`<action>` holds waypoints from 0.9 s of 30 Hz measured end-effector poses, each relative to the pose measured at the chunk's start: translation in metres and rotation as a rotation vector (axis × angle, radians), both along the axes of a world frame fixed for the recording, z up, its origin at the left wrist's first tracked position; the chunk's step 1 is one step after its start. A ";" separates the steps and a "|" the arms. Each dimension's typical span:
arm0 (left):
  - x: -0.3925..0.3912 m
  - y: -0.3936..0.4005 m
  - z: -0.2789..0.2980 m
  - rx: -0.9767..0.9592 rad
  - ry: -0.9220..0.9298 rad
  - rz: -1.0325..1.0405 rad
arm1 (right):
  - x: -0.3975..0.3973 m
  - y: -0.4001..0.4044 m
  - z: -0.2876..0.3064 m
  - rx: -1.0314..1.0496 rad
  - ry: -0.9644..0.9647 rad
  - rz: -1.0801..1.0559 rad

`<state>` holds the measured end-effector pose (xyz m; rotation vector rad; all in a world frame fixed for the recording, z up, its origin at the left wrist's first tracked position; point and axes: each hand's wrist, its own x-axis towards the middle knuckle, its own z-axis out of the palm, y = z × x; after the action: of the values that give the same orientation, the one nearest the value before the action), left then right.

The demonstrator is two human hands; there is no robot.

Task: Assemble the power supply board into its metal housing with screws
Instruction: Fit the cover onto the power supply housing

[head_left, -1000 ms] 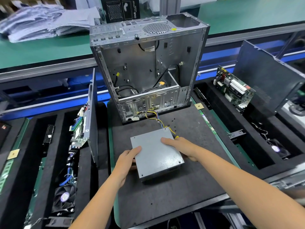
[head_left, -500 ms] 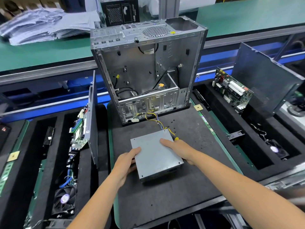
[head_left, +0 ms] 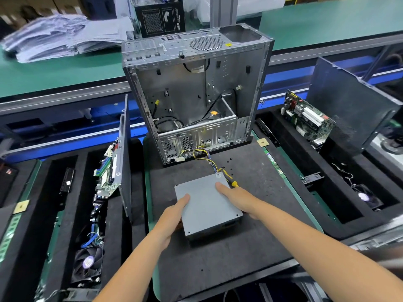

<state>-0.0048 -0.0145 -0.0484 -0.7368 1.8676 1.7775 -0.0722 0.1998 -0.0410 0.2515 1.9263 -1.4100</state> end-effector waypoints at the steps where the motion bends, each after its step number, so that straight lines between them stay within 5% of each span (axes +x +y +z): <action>1: 0.001 0.005 0.001 -0.004 -0.001 -0.007 | 0.000 -0.001 0.001 0.007 0.003 -0.013; 14: -0.003 0.021 0.001 -0.077 0.017 0.150 | -0.005 -0.009 0.011 0.157 0.034 0.055; 27: -0.013 -0.003 -0.003 0.228 -0.017 0.080 | -0.014 -0.004 0.001 -0.222 -0.108 -0.109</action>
<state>-0.0178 -0.0177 -0.0517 -0.7458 1.6101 1.9866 -0.0861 0.1963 -0.0402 0.3233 1.6750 -1.6329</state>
